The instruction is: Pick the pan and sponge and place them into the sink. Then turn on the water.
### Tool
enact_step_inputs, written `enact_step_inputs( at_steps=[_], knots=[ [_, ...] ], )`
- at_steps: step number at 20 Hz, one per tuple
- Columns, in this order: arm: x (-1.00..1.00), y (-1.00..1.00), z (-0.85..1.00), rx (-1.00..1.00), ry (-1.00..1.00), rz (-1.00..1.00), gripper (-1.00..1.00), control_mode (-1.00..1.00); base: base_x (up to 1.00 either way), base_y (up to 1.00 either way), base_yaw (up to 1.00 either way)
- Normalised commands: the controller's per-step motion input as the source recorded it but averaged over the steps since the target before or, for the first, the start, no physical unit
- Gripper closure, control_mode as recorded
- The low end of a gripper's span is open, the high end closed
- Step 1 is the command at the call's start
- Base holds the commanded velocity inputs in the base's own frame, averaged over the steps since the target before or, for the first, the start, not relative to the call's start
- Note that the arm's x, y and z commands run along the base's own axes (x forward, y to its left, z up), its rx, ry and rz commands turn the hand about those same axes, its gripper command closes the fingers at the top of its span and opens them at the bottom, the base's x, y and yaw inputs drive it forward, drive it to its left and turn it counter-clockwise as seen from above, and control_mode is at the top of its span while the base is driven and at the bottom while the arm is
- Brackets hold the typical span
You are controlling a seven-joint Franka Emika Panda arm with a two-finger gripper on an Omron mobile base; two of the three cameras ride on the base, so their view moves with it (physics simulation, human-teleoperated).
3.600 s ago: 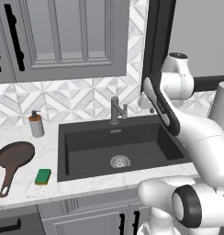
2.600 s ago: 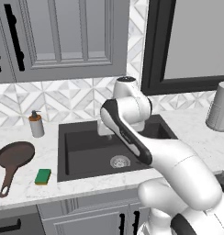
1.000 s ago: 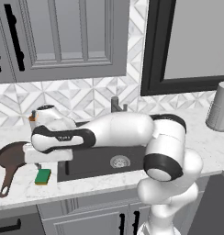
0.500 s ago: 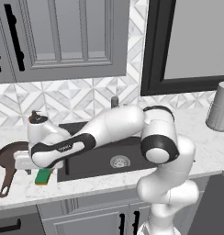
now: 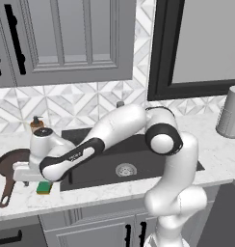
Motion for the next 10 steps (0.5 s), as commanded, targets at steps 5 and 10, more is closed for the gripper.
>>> enact_step_inputs(
  at_steps=[5,10],
  knots=[
    [0.18,0.43,0.0,-0.05,0.01,0.0,-1.0,-1.0,0.0,0.0,0.0],
    [0.17,0.37,0.1,-0.07,0.06,0.0,-1.0,-1.0,0.0,0.0,0.0]
  ],
)
